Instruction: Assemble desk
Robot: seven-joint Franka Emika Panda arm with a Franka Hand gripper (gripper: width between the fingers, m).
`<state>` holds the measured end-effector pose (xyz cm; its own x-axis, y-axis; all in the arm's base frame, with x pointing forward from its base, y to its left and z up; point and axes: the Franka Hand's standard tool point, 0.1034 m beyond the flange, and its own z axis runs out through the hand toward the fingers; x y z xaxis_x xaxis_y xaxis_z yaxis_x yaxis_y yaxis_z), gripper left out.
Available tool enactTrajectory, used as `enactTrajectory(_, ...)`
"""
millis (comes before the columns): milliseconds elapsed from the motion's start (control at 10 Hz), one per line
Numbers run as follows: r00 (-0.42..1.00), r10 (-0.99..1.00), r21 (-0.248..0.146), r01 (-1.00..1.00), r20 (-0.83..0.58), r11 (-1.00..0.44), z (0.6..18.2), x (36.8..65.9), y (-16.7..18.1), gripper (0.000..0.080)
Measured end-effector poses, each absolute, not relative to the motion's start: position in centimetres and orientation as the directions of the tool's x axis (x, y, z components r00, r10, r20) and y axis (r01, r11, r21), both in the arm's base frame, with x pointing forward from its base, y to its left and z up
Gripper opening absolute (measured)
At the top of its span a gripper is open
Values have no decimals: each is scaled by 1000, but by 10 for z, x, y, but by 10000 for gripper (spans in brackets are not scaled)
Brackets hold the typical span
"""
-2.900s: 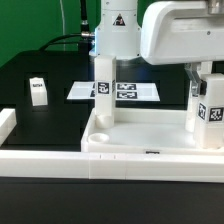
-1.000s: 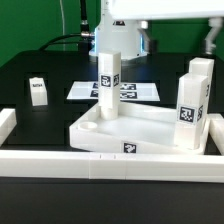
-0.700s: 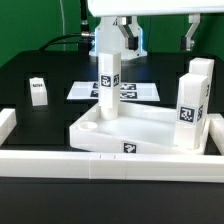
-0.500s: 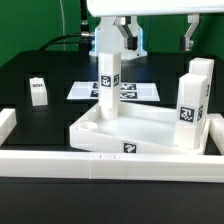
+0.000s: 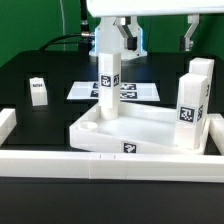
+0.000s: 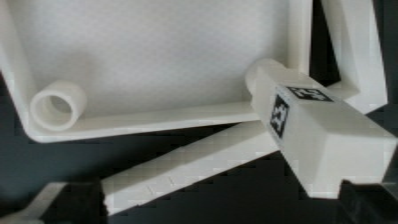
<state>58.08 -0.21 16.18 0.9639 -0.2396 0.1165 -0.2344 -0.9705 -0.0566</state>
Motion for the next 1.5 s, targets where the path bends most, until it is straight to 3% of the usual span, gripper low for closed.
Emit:
enactTrajectory(400, 990, -59, -16, -58, 126, -998, 168, 565, -72, 649)
enactTrajectory(800, 991, -26, -9, -25, 129, -1000, 167, 564, -73, 649)
enactTrajectory(900, 985, 98, 21, 96, 140, -995, 158, 551, -91, 649)
enactTrajectory(1100, 984, 139, 20, 137, 116, -990, 132, 518, -134, 649)
enactTrajectory(1300, 986, 145, 39, 142, 85, -989, 103, 507, -157, 649)
enactTrajectory(1500, 986, 145, 37, 142, 87, -989, 106, 509, -154, 649)
